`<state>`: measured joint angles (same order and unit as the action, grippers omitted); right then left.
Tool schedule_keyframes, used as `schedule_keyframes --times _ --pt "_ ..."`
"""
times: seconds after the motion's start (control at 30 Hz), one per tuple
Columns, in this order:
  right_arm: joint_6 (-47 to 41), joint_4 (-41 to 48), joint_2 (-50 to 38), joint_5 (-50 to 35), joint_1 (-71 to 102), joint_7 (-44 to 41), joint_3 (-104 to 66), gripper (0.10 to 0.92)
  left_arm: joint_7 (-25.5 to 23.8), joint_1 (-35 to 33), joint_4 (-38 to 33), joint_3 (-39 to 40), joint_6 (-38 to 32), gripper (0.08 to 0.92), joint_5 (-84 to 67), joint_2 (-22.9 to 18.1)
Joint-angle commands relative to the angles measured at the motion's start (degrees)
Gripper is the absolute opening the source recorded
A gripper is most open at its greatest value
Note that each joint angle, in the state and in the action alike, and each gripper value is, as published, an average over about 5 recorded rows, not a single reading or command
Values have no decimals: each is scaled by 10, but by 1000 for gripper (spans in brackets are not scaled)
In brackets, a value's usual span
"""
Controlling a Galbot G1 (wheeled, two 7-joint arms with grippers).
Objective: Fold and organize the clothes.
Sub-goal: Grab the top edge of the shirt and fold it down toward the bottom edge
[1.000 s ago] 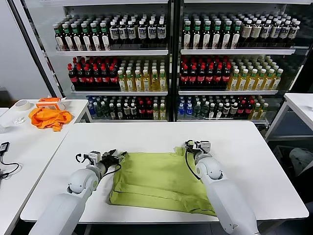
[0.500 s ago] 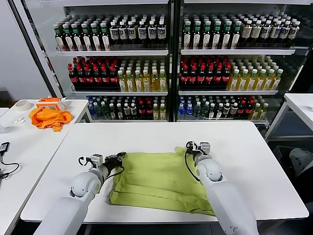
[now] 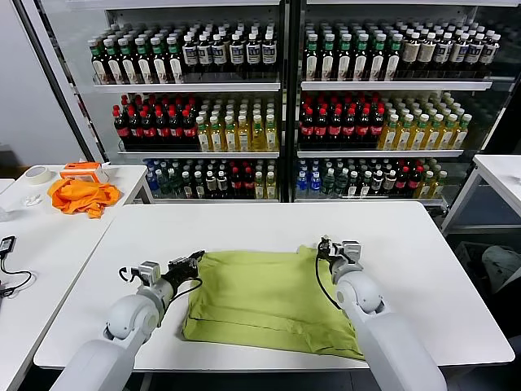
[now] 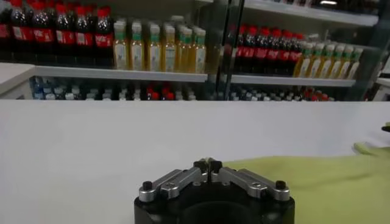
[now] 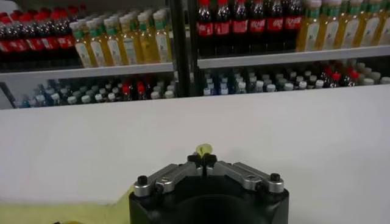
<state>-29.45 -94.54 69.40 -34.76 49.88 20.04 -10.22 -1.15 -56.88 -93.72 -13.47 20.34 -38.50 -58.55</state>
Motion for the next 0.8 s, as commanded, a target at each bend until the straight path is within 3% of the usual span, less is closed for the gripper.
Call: schedule_keyframes --times 0.03,0.37,0.8 --pt "-13 -179 -35 5 143 10 -34 108 6 -70 -72 -18 -22 84 -18 24" --pt "-9 -247 -42 60 241 -2 -84 108 -17 -137 -122 -51 -42 84 -18 43" --pt "4 -246 -34 92 289 -14 -92 108 -24 -164 -129 -41 -50 84 6 33"
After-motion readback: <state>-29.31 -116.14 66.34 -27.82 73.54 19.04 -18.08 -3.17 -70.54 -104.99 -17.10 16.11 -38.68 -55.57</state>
